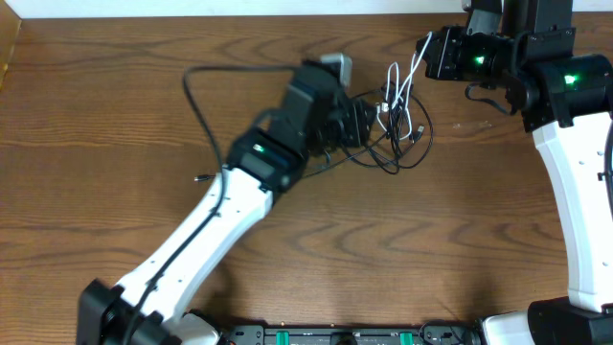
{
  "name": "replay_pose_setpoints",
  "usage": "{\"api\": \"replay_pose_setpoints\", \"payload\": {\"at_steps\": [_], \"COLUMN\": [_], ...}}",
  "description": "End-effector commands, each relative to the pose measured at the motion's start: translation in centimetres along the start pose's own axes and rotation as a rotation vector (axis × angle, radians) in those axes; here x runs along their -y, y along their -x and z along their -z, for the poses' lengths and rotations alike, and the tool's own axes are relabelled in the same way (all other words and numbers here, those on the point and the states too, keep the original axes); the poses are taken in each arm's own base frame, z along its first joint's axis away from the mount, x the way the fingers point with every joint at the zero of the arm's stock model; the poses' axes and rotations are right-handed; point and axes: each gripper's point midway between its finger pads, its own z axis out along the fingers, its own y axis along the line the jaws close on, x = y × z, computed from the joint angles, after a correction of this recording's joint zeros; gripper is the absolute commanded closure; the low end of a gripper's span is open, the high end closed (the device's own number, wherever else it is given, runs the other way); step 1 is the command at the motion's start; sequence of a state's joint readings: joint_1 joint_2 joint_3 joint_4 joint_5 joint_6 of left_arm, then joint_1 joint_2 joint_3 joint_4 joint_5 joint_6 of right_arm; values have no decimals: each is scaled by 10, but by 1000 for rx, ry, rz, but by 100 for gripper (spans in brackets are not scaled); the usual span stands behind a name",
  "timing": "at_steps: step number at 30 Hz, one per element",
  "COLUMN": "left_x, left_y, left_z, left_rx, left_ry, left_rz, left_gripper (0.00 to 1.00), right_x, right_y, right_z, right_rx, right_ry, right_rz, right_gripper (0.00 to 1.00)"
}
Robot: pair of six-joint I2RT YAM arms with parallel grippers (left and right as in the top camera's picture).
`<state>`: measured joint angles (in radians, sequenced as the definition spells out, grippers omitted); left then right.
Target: Untangle cables
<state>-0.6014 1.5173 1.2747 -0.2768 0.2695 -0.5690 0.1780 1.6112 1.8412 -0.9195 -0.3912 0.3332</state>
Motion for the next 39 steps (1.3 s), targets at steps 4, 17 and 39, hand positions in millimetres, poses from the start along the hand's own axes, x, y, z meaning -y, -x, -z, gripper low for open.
{"api": "replay_pose_setpoints", "payload": {"at_steps": [4, 17, 39], "left_x": [-9, 17, 4], "left_y": [-26, -12, -24], "left_z": [-20, 6, 1], "left_rx": [3, 56, 14], "left_ry": [45, -34, 19], "left_rz": [88, 48, 56], "left_gripper": [57, 56, 51], "right_x": [-3, -3, -6], "right_y": [6, 5, -3], "right_z": [6, 6, 5], "right_rx": [20, 16, -15], "right_ry": [8, 7, 14], "right_rz": [-5, -7, -11], "right_gripper": [99, 99, 99]}}
